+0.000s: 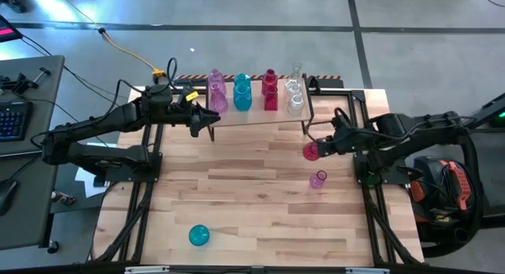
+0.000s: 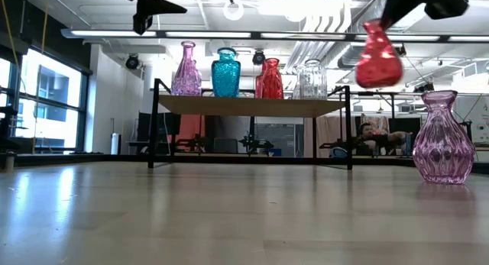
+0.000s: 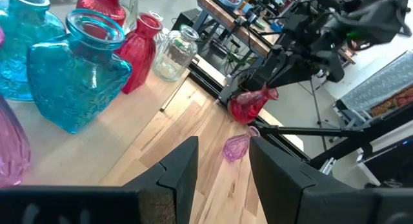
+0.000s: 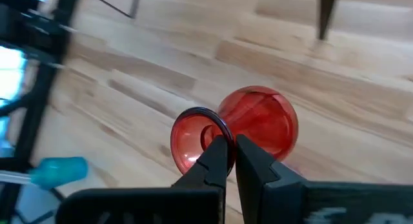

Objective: Sort vases onto shelf
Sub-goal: Put the red vase on the shelf aligned with the other red vases

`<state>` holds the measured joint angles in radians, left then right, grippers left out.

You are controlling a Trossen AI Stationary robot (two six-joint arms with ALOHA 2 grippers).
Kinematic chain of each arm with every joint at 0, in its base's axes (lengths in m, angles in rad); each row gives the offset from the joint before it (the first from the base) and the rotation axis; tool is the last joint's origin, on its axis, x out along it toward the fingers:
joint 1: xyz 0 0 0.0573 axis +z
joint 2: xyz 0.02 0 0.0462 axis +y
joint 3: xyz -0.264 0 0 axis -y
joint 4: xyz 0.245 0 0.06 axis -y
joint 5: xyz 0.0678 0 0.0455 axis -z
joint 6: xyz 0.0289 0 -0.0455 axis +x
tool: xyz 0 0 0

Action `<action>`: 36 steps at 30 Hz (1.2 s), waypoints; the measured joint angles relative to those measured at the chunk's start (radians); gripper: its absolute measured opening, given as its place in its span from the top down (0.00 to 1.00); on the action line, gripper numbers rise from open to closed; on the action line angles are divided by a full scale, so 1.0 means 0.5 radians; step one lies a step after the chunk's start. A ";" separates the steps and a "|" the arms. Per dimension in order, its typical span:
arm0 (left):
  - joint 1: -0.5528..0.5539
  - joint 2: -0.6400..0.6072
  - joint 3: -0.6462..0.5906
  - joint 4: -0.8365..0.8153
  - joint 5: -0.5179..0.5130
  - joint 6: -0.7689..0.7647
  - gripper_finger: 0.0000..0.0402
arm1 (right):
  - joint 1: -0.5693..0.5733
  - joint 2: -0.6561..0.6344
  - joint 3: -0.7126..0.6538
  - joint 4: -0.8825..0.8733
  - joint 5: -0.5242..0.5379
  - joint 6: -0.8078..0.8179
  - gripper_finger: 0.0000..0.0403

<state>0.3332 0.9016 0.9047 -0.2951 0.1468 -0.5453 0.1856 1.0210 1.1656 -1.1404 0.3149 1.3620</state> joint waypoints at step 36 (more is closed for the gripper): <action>-0.207 -0.001 0.000 -0.004 0.001 0.136 0.67 | -0.653 0.409 0.000 1.262 -0.272 -0.509 1.00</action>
<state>0.2297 0.9014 0.9047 -0.2972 0.1471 -0.4772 -0.1408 1.2255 1.1656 -0.5095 0.1790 1.1073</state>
